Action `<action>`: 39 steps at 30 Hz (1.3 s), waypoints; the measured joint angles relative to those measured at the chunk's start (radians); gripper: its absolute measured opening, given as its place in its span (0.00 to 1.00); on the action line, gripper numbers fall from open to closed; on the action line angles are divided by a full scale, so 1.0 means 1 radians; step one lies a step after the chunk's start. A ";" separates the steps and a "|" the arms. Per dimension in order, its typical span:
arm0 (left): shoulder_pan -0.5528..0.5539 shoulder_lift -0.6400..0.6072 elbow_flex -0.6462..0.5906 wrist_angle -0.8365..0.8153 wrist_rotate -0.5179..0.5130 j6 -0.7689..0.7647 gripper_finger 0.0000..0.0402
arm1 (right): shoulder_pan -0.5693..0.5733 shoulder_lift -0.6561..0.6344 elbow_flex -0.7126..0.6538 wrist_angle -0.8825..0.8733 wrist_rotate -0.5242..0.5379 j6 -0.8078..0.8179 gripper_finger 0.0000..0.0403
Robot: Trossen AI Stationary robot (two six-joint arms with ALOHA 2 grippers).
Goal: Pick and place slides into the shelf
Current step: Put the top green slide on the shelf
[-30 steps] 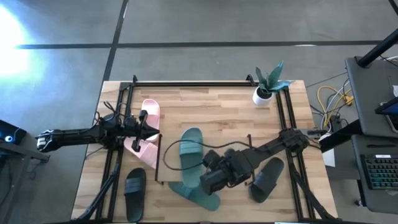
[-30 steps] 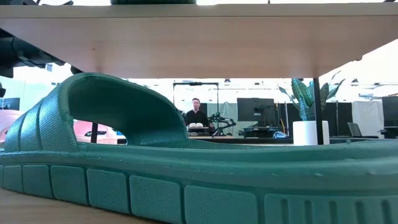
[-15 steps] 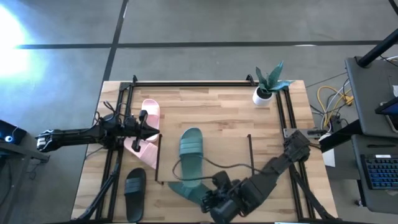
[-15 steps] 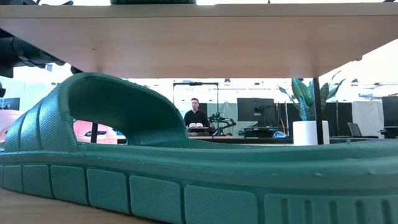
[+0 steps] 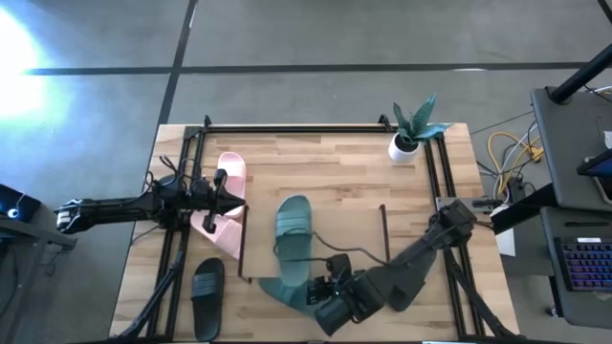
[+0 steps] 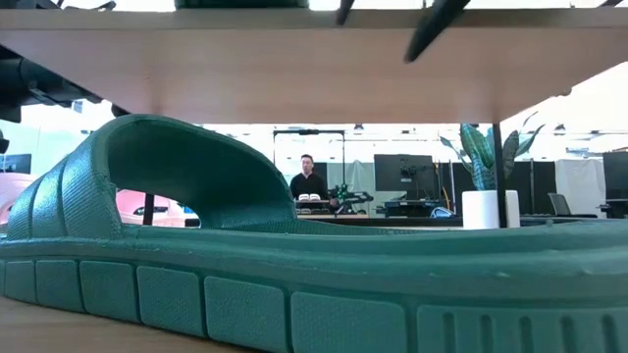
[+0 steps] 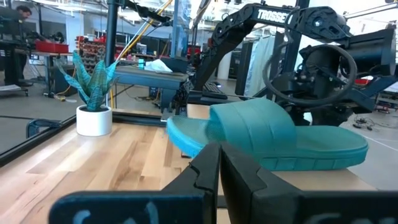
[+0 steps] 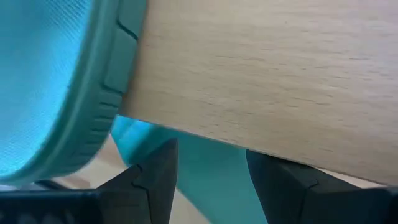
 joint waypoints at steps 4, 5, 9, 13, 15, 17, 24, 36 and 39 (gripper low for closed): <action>0.000 0.000 0.000 0.000 0.000 0.000 0.00 | -0.028 0.000 0.007 -0.002 -0.007 -0.058 0.45; 0.000 0.001 0.000 0.000 0.000 0.000 0.00 | -0.031 0.000 0.007 -0.002 -0.011 -0.072 0.45; 0.000 0.000 0.000 0.000 0.000 0.000 0.00 | -0.035 -0.005 0.007 0.026 -0.050 -0.129 0.45; 0.000 0.001 0.000 0.000 0.000 0.000 0.00 | -0.004 -0.011 0.037 0.044 -0.096 -0.201 0.45; 0.000 0.001 0.000 0.000 0.000 0.000 0.00 | 0.014 -0.012 0.062 0.040 -0.100 -0.237 0.45; 0.000 0.000 0.000 0.000 0.000 0.000 0.00 | 0.025 -0.015 0.085 0.027 -0.084 -0.244 0.44; 0.000 0.001 0.000 0.000 0.000 0.000 0.00 | 0.026 -0.016 0.122 -0.011 -0.021 -0.248 0.41; -0.002 -0.001 0.000 0.212 0.060 -0.816 0.00 | 0.029 -0.015 0.124 -0.008 -0.012 -0.245 0.34; 0.000 -0.001 0.000 0.257 0.016 -0.816 0.00 | 0.029 -0.015 0.124 -0.008 0.000 -0.256 0.33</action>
